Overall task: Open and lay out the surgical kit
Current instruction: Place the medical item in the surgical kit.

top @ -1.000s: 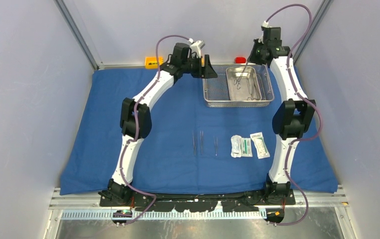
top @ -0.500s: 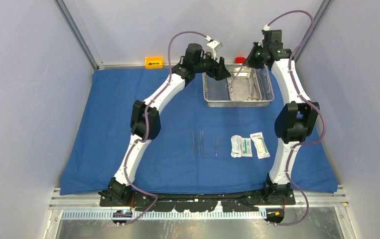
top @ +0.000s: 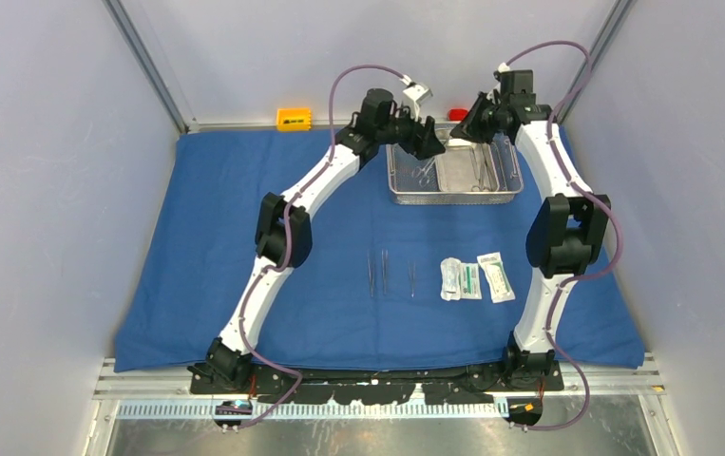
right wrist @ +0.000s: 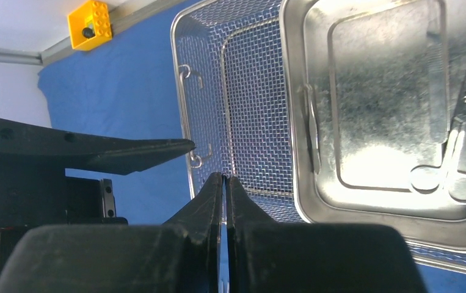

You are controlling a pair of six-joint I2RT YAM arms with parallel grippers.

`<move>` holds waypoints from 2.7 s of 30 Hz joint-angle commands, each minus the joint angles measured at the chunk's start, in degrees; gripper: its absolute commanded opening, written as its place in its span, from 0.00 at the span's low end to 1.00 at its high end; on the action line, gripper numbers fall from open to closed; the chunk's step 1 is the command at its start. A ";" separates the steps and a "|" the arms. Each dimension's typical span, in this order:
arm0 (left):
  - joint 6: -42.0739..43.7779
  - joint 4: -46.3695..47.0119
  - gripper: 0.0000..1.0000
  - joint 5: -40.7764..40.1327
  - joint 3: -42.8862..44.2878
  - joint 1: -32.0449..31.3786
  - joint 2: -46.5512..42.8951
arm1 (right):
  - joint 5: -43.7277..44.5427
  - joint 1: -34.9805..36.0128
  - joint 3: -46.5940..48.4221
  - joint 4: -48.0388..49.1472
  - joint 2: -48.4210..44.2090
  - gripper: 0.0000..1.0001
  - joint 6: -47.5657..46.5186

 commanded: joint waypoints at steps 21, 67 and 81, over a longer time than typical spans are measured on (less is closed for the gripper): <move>7.72 -3.43 0.50 1.07 -2.26 0.26 -3.99 | -9.11 -0.17 -5.86 10.09 -5.05 0.00 5.96; -7.59 -24.33 0.00 -39.76 -40.81 -1.19 -36.24 | -7.51 0.14 -8.10 4.35 -11.98 0.51 -4.43; -24.88 -21.31 0.00 -45.38 -76.12 -3.03 -57.65 | -4.47 -4.02 -20.83 2.48 -22.17 0.49 -14.32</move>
